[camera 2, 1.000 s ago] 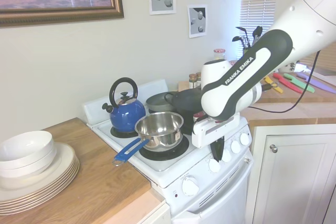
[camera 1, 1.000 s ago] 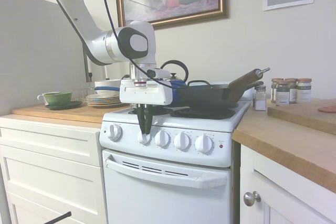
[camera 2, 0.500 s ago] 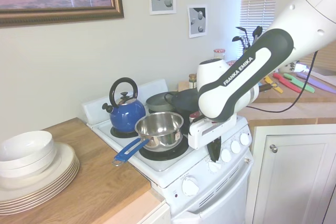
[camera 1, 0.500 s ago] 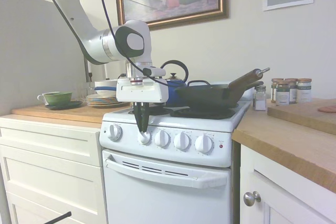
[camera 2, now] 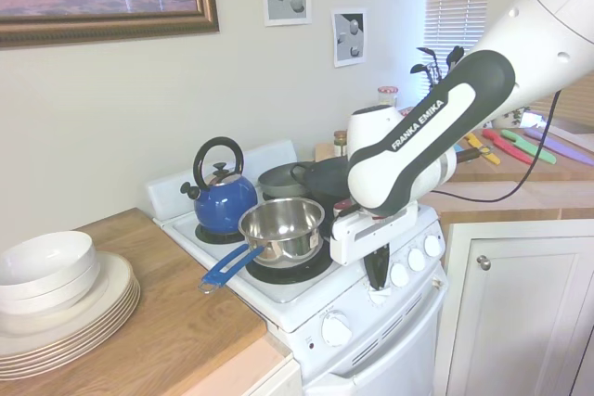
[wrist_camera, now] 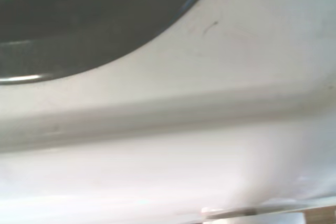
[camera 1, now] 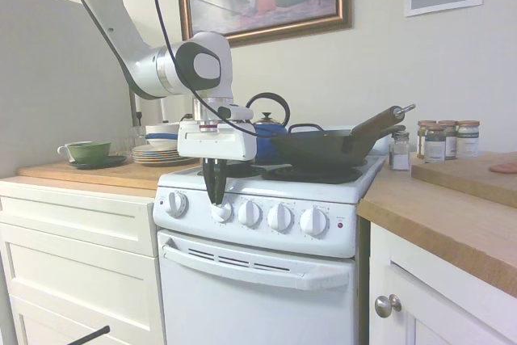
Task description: Turn on the stove on the bottom left
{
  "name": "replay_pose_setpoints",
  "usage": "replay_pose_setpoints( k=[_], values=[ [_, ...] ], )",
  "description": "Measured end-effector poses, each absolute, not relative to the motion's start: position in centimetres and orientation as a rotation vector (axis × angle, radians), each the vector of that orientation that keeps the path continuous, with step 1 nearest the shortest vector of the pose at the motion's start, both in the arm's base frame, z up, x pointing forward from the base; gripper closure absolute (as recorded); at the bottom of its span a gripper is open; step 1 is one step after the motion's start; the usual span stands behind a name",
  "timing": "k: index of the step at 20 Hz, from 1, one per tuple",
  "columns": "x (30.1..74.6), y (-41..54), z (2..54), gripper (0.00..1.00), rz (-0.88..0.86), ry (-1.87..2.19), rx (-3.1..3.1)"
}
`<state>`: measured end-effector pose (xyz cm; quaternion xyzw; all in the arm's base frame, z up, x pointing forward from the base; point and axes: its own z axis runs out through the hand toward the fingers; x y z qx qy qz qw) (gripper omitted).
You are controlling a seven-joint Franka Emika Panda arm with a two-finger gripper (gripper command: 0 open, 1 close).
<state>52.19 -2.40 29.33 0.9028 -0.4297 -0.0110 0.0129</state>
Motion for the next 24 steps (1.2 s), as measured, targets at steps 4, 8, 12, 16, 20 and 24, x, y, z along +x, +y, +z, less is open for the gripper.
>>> replay_pose_setpoints(
  k=[4, 8, 12, 16, 20, 24],
  values=[
    [52.2, -2.4, 29.1, 1.00, -0.051, -1.353, 2.821],
    [52.3, -2.7, 29.1, 1.00, -0.069, -1.365, 2.825],
    [52.3, -2.8, 29.0, 1.00, -0.084, -1.369, 2.830],
    [52.3, -2.7, 28.6, 1.00, -0.100, -1.371, 2.828],
    [52.3, -2.6, 27.9, 1.00, -0.121, -1.369, 2.824],
    [52.3, -2.5, 27.4, 1.00, -0.127, -1.353, 2.815]
  ],
)
